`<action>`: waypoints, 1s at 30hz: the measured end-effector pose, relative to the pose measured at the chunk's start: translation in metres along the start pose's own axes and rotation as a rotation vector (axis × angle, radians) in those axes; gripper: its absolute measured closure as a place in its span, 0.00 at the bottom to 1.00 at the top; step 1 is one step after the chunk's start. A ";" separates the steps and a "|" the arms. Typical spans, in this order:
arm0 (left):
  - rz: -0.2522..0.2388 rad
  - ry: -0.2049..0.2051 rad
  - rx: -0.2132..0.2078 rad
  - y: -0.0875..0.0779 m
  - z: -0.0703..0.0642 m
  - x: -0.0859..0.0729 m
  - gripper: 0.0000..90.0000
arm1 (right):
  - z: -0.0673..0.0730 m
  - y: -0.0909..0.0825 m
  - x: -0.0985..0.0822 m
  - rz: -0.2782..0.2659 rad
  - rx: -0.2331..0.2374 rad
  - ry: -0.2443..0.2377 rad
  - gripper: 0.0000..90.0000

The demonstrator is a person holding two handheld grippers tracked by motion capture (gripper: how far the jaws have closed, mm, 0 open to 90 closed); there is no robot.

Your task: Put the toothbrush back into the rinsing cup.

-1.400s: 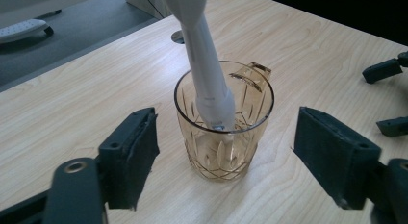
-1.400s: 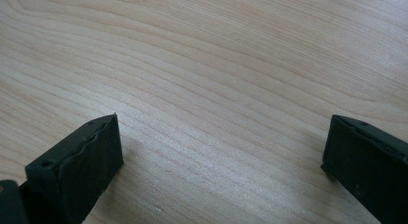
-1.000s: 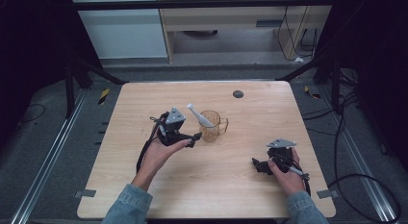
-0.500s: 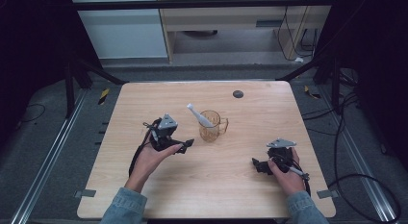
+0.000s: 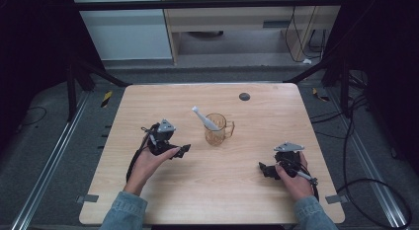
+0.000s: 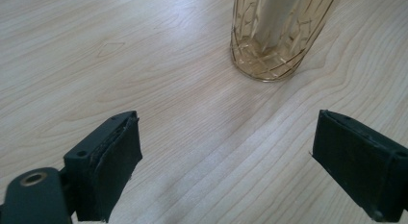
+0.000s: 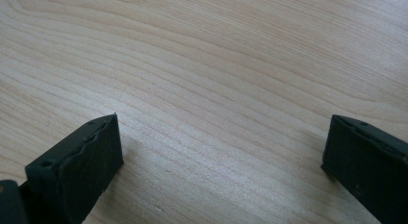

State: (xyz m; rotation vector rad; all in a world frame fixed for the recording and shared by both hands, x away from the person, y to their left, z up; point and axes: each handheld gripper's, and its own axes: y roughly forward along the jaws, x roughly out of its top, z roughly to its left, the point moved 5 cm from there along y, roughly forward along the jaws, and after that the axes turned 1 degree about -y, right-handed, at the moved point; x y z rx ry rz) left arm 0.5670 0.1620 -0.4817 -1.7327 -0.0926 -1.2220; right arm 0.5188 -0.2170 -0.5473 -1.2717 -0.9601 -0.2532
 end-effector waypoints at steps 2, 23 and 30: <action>0.005 0.000 0.013 0.000 0.004 -0.002 0.10 | 0.000 0.000 0.000 0.000 0.000 -0.001 0.00; 0.064 -0.068 0.125 -0.005 0.043 -0.028 0.10 | 0.000 0.000 0.000 0.000 0.000 0.000 0.00; 0.079 -0.101 0.182 -0.010 0.062 -0.040 0.10 | 0.000 0.000 0.000 0.000 0.000 0.000 0.00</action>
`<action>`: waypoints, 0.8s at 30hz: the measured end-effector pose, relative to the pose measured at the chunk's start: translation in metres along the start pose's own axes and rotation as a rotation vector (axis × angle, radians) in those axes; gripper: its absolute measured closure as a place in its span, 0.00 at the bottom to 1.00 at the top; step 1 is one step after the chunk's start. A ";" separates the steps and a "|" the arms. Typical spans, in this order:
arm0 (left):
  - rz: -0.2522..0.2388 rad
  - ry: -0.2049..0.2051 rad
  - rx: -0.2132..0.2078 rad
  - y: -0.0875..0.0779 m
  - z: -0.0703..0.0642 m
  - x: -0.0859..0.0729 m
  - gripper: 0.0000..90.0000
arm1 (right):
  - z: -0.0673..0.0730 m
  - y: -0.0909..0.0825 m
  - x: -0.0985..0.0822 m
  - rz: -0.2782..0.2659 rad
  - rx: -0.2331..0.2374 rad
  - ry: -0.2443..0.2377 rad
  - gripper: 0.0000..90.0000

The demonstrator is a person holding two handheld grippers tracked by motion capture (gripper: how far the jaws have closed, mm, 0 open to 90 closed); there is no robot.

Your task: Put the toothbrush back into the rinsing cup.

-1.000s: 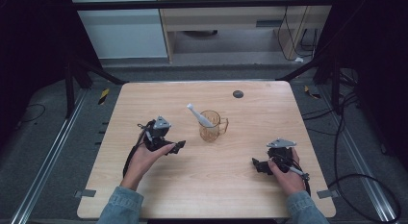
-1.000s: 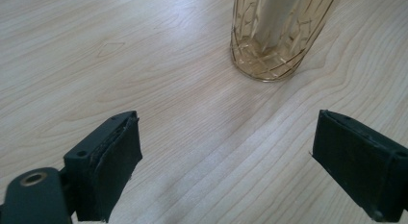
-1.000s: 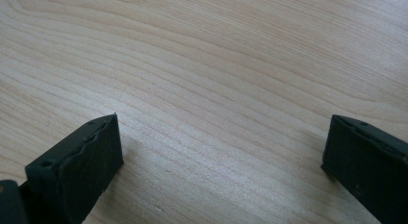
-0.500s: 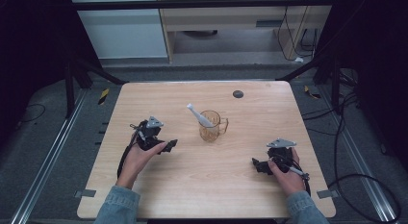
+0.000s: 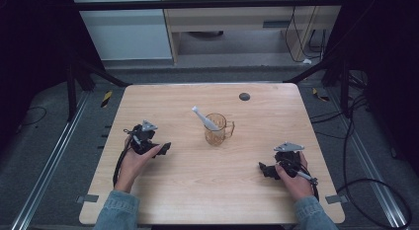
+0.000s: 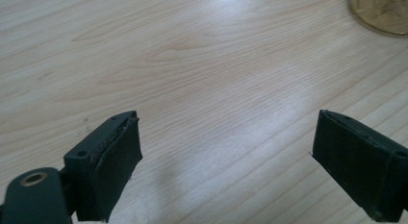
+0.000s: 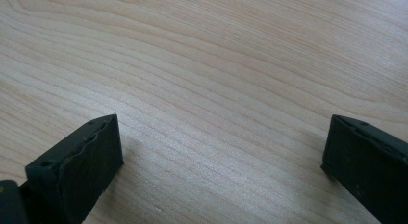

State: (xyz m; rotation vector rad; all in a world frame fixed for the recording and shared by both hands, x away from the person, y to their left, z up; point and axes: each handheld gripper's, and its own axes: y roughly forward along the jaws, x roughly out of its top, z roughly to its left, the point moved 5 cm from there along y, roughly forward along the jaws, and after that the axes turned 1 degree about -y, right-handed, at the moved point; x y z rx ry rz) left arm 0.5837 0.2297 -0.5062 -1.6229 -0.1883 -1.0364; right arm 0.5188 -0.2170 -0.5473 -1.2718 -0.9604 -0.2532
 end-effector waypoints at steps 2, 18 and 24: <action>0.003 -0.007 0.011 0.000 0.004 -0.002 0.10 | 0.000 0.000 0.000 0.000 0.000 0.000 0.00; 0.016 -0.041 0.086 0.003 0.030 -0.018 0.09 | 0.000 0.000 0.000 0.000 0.000 0.000 0.00; 0.019 -0.042 0.088 0.006 0.033 -0.022 0.09 | 0.000 0.000 0.000 0.000 0.000 0.000 0.00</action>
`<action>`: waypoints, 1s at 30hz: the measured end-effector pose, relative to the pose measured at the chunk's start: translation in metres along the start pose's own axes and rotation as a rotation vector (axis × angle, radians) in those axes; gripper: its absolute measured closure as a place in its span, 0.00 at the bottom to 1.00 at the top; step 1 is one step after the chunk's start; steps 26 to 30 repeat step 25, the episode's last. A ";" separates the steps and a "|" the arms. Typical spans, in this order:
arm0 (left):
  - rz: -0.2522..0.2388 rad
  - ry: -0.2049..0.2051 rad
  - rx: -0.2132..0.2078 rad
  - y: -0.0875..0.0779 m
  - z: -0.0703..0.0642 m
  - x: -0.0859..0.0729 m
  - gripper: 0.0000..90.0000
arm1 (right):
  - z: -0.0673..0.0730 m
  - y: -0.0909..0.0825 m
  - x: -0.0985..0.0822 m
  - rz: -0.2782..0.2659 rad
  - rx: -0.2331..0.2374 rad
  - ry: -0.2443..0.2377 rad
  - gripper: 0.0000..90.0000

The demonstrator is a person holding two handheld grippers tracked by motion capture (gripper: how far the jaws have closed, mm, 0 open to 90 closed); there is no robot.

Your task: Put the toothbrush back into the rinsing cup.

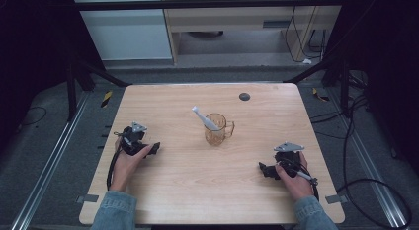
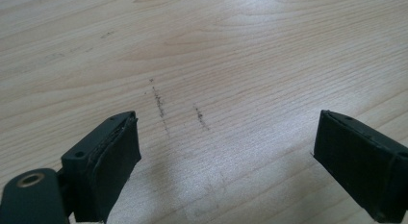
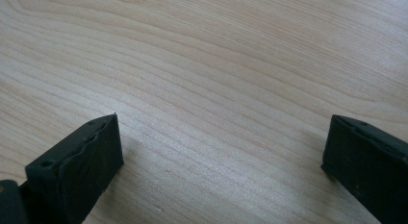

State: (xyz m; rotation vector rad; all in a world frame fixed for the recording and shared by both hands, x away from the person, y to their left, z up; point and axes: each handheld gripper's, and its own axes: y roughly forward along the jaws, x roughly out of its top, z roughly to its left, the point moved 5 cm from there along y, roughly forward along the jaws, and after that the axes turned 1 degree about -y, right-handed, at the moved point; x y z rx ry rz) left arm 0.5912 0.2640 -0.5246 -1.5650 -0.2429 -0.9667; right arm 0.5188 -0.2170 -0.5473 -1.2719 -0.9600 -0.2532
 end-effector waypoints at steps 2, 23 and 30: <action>0.006 0.003 -0.003 0.001 0.000 -0.001 0.09 | 0.000 0.000 0.000 0.000 0.000 0.000 0.00; -0.045 -0.023 -0.058 0.013 0.000 -0.012 0.04 | 0.000 0.000 0.000 0.000 0.000 0.000 0.00; -0.044 -0.024 -0.058 0.013 0.000 -0.012 0.04 | 0.000 0.000 0.000 0.000 0.000 0.000 0.00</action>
